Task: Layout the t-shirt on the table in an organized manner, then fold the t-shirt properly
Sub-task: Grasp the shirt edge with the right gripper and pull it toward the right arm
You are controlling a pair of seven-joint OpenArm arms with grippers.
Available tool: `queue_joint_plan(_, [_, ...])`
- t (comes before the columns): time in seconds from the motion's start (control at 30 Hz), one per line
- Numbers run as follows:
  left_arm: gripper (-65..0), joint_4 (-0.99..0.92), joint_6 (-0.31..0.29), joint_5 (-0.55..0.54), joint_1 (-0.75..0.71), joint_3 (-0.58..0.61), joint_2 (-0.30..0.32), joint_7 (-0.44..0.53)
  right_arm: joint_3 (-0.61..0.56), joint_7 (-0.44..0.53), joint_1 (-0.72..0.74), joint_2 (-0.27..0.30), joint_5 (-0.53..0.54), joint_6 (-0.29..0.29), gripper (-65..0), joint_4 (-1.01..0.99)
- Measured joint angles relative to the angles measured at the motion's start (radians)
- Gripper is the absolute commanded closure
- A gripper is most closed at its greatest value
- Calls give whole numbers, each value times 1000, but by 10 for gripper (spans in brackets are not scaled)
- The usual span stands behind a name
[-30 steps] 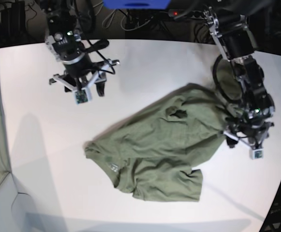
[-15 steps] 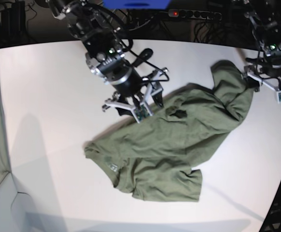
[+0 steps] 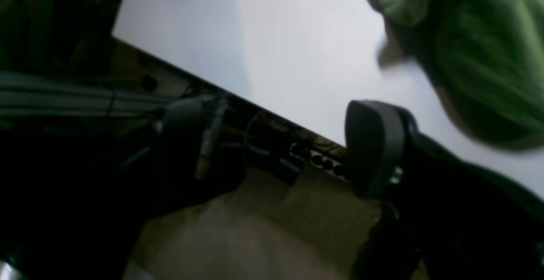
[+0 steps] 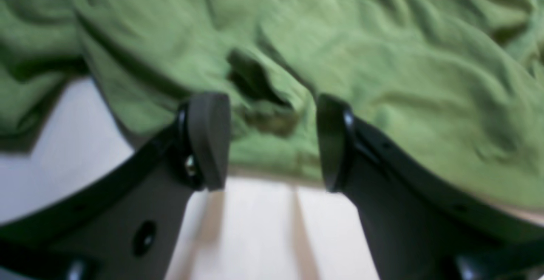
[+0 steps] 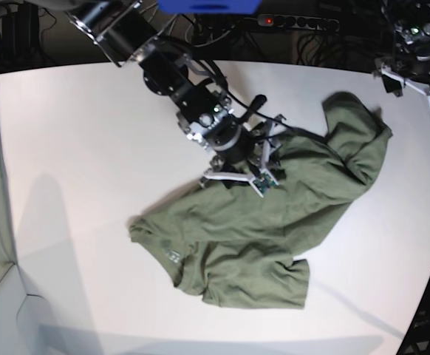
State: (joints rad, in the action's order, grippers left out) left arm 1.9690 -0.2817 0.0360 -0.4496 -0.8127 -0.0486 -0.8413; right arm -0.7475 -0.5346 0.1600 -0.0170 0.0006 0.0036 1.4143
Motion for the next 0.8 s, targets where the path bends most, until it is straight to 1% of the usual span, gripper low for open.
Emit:
queue_joint_plan(0.03, [-504, 0, -1, -7, -7, 0, -1, 0, 0, 28, 0, 0, 0, 0, -330, -18])
queue_joint_plan(0.1, [-504, -1, -1, -2, -14, -4, -1, -1, 0, 51, 2, 0, 0, 0, -330, -56])
queue_joint_plan(0.2, [-504, -4, -1, -3, -15, -5, -1, 1, 8, 100, 14, -21, 0, 0, -329, -137])
queue_joint_plan(0.3, [-504, -4, -1, -3, -16, -4, -1, 0, 7, 116, 38, -42, -1, 0, -329, -213])
queue_joint_plan(0.37, [-504, -4, -1, -3, -16, -4, 2, 0, 8, 139, 46, -47, 0, 0, -329, -235])
queue_joint_plan(0.47, [-504, -4, -1, -3, -15, -4, 2, 0, 8, 145, 46, -47, 0, 0, -323, -235])
queue_joint_plan(0.5, [-504, -4, -1, -3, -15, -4, 1, 0, 8, 148, 46, -47, 0, 0, -310, -235])
queue_joint_plan(0.53, [-504, -4, -1, -3, -14, -4, 2, 0, 8, 153, 46, -47, -1, 0, -281, -235])
queue_joint_plan(0.57, [-504, -4, -1, -3, -12, -4, 1, 0, 8, 154, 47, -47, 0, 0, -236, -235])
queue_joint_plan(0.6, [-504, -5, -1, -3, -10, -4, 2, 0, 8, 155, 47, -47, 0, 0, -185, -235])
queue_joint_plan(0.67, [-504, -5, -1, -3, -7, -3, 2, 1, 8, 163, 47, -47, 2, 0, -36, -235])
queue_joint_plan(0.7, [-504, -13, 0, -2, -7, -1, 2, 5, 8, 162, 47, -47, 4, 0, 0, -235])
queue_joint_plan(0.8, [-504, -51, -1, -2, -5, 1, 5, -1, 10, 158, 47, -47, 3, 0, -2, -234])
